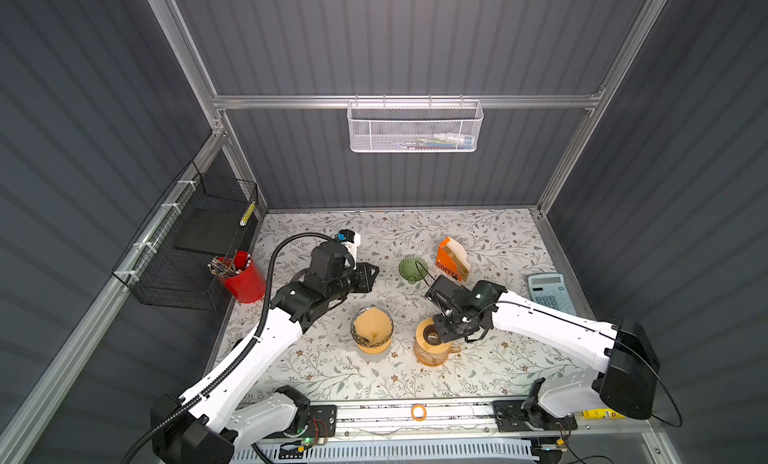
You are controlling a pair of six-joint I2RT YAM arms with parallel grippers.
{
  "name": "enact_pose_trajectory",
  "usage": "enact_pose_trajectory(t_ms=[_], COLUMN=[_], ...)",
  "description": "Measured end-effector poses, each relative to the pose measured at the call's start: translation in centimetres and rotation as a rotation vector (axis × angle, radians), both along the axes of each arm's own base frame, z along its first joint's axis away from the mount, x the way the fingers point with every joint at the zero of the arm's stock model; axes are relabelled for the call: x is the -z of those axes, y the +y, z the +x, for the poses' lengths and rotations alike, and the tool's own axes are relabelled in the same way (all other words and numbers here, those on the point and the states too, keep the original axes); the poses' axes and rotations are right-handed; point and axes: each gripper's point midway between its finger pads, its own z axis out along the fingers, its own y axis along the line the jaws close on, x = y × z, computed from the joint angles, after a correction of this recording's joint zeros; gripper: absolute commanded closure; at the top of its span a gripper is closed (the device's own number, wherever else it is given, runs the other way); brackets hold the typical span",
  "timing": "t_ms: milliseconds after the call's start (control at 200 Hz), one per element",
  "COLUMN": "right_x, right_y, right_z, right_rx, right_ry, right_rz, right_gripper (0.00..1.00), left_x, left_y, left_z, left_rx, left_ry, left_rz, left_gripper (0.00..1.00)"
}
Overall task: Place the coffee filter in the dripper
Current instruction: 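Raise the right gripper and move it to the green ribbed dripper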
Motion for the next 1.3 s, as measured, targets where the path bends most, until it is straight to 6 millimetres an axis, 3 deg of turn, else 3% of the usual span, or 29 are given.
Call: enact_pose_trajectory(t_ms=[190, 395, 625, 766, 856, 966, 1301], right_x=[-1.2, -5.2, -8.6, -9.6, -9.1, -6.9, 0.2], right_y=[0.2, 0.8, -0.1, 0.7, 1.7, 2.3, 3.1], right_z=[0.4, 2.2, 8.2, 12.1, 14.5, 16.6, 19.3], right_rx=[0.002, 0.011, 0.145, 0.177, 0.189, 0.205, 0.231], right_ry=[-0.026, -0.112, -0.203, -0.254, -0.26, -0.24, -0.143], right_rz=[0.015, 0.104, 0.261, 0.304, 0.312, 0.303, 0.216], right_gripper=[0.57, 0.53, 0.46, 0.46, 0.46, 0.47, 0.48], left_x=[0.0, 0.0, 0.3, 0.8, 0.9, 0.8, 0.2], left_y=[0.0, 0.0, -0.8, -1.4, -1.6, -1.7, -1.9], left_z=[0.0, 0.0, 0.7, 1.3, 1.3, 1.3, 1.5], left_rx=[0.0, 0.0, 0.016, 0.026, 0.032, 0.036, 0.04], left_ry=[0.0, 0.0, 0.023, 0.042, 0.047, 0.046, 0.027], left_rz=[0.0, 0.0, 0.003, 0.006, 0.006, 0.001, -0.023], left_gripper=[0.73, 0.72, 0.73, 0.73, 0.73, 0.73, 0.73])
